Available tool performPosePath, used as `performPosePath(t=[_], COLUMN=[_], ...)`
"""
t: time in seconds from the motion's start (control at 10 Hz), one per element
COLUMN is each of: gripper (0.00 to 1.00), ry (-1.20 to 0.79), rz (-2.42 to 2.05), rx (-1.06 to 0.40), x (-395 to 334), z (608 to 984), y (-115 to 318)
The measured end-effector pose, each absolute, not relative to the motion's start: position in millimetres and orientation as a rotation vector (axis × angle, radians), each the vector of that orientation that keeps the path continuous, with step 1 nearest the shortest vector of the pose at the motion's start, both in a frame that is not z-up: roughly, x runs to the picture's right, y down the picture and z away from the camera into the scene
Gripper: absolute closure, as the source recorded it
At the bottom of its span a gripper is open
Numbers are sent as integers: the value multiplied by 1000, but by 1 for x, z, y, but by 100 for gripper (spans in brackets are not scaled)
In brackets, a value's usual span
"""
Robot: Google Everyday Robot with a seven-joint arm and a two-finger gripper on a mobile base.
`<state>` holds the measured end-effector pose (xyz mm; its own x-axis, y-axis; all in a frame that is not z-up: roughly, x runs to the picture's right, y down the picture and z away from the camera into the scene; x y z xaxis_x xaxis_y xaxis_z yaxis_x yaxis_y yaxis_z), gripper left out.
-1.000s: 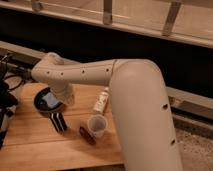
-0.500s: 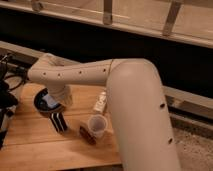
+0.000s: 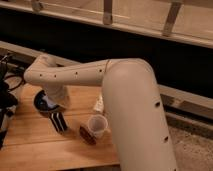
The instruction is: Knock the eraser over
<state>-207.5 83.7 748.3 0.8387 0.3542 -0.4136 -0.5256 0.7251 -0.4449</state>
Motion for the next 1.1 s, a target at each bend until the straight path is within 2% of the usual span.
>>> performPosePath(t=[0.2,0.3,0.4,0.6,0.8,1.1], gripper=[22,15,13,23,41,47], ry=[312,310,309,306,304,302], rz=[486,477,467,455,448,437], rx=[-578,-577,-575,-571,-567,-562], x=[-210,-214,-217,-221,-224,-230], z=[748,747,747,746,745,744], y=[84,84,84,84,83,83])
